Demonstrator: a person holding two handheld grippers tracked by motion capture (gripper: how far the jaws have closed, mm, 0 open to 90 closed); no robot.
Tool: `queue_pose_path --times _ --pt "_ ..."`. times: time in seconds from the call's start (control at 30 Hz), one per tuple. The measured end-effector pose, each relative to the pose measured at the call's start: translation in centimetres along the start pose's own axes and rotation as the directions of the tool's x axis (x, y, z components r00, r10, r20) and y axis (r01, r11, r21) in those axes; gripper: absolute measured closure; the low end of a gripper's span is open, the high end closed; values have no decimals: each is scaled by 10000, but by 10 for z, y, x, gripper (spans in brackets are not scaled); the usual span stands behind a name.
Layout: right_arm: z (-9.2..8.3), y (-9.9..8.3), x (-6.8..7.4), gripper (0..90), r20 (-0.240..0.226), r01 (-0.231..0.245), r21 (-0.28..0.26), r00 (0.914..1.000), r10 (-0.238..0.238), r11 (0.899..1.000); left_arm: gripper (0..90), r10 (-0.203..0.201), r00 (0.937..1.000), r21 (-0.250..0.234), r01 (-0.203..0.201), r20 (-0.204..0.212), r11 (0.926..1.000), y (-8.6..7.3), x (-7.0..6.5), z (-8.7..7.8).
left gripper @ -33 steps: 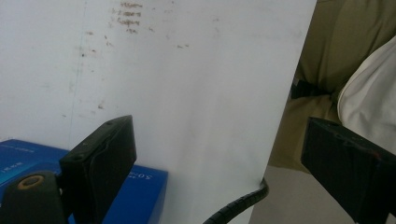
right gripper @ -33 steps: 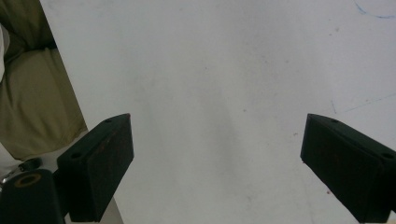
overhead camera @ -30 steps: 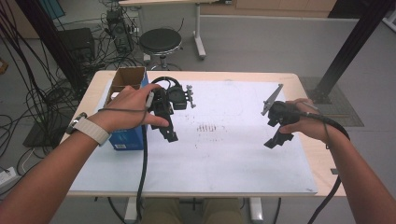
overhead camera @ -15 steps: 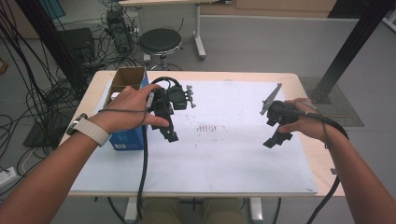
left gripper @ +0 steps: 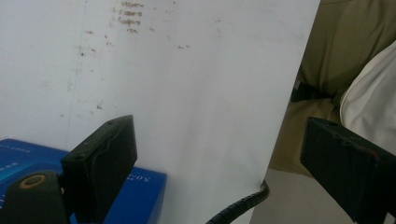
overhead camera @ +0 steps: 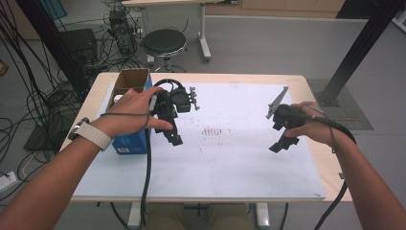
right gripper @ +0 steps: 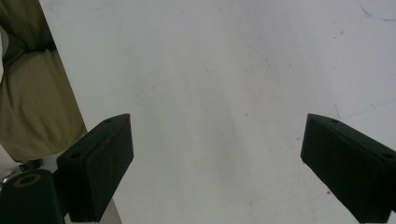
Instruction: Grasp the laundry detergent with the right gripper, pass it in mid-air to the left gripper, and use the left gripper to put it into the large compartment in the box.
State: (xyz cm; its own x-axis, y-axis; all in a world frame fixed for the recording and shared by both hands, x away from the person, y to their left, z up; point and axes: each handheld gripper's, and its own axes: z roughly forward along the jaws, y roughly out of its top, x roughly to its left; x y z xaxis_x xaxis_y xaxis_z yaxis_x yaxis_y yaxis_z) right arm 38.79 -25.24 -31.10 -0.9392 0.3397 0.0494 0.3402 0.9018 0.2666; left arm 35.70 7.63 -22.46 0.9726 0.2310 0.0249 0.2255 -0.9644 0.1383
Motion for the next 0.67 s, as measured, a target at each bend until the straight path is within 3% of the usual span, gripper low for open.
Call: queue_pose_path --times 0.67 --pt "0 -2 2 95 27 -55 -28 10000 55 10000 110 -135 9999 -194 135 -1 9997 -2 1 0"
